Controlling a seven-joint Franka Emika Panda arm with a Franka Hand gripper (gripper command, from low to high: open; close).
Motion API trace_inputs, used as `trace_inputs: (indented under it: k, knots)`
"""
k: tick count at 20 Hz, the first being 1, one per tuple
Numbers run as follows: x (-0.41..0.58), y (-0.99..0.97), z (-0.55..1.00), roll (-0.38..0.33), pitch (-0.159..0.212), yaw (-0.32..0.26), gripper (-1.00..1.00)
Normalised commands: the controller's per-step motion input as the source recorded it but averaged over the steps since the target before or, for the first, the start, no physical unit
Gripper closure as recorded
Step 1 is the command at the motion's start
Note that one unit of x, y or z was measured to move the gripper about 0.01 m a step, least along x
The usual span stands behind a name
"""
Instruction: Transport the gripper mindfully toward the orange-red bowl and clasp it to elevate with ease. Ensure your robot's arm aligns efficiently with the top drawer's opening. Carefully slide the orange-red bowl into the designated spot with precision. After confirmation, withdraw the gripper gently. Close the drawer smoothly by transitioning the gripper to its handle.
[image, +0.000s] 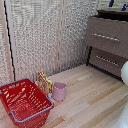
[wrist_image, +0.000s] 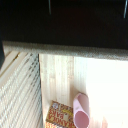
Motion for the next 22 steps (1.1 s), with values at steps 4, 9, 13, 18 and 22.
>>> trace_inputs:
  k: [4, 9, 13, 18, 22]
  knots:
    - [-0.166, -0.08, 0.08, -0.182, -0.009, 0.288, -1.0]
    - [-0.267, -0.02, 0.14, -0.238, 0.015, 0.248, -1.0]
    - [-0.229, 0.0, 0.05, -0.279, 0.106, 0.227, -1.0]
    - [-0.163, 0.0, 0.0, -0.28, 0.163, 0.23, -1.0]
    - [-0.196, 0.01, 0.0, -0.28, 0.219, 0.204, -1.0]
